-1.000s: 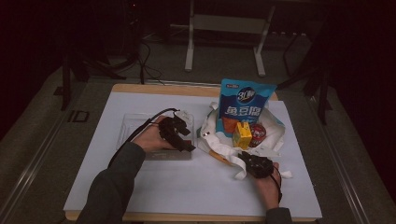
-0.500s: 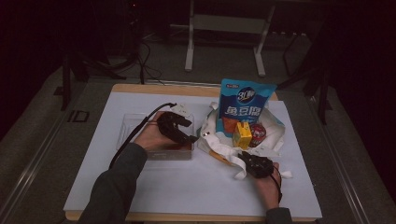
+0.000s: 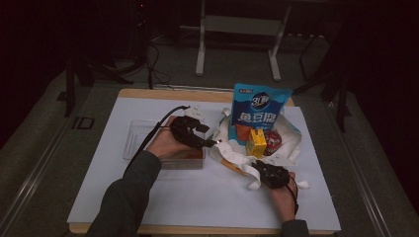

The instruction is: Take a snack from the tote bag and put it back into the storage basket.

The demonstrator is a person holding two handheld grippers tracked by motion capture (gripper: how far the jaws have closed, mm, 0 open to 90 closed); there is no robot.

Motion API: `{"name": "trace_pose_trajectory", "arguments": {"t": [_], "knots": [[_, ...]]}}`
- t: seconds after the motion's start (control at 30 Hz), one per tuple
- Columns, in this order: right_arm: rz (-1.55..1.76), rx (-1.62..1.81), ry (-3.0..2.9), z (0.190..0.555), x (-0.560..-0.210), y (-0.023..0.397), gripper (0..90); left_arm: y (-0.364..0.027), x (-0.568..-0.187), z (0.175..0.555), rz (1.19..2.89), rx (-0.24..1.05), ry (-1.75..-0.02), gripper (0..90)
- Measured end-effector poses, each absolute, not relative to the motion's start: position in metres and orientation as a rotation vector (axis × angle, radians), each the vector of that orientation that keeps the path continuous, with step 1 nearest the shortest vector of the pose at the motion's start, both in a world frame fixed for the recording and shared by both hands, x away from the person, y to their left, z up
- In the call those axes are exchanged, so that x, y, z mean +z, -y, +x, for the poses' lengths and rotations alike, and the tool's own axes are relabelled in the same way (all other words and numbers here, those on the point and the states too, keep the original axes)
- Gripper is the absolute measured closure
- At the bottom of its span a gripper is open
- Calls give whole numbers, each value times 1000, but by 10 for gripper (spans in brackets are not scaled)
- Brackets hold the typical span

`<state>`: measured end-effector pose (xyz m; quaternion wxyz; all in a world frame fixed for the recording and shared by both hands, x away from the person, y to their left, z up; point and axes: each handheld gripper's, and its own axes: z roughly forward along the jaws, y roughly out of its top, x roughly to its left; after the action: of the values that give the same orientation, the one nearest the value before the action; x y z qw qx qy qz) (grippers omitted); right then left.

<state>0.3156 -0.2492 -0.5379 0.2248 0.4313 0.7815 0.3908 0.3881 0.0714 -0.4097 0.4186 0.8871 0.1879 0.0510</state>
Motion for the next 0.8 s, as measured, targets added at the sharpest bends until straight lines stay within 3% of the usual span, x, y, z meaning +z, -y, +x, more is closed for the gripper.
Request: {"name": "trace_pose_trajectory", "arguments": {"t": [0.4, 0.8], "knots": [[1190, 1080, -2155, 316, -538, 249, 732, -54, -405, 388, 2196, 109, -476, 311], [1189, 1083, -2157, 316, -538, 250, 723, -30, -407, 388, 2221, 144, -458, 395]]}}
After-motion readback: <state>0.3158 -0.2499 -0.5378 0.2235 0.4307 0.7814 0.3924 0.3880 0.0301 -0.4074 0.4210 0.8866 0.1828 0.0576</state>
